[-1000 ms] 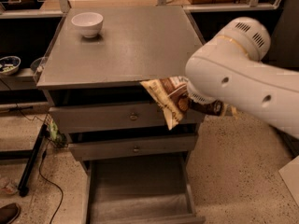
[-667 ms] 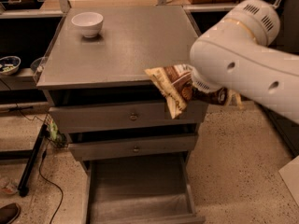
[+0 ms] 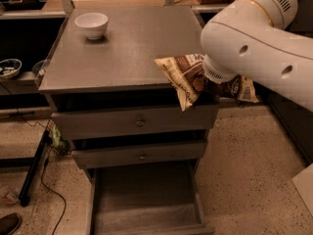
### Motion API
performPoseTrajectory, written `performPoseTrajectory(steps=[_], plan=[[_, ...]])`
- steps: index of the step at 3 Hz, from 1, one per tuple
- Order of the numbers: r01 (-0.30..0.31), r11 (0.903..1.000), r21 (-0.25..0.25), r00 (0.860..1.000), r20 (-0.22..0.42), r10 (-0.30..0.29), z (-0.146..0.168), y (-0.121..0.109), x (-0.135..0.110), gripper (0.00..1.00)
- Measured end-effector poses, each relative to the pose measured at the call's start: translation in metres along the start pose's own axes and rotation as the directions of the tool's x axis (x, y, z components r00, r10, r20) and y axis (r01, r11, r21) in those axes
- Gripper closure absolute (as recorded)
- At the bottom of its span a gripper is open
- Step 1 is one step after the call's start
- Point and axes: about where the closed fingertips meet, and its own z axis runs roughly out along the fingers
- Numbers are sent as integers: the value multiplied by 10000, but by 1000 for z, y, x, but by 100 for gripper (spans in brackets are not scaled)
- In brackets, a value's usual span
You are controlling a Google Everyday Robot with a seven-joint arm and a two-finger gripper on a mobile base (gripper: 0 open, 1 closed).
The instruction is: Pick brown chip bag from bottom drawer and place on counter
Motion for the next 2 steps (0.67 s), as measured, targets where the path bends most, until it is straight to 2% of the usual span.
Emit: performPoseTrajectory(steps=[2], plan=[[-44,9973,729,10000,71,39,-7,-61,-21,100]])
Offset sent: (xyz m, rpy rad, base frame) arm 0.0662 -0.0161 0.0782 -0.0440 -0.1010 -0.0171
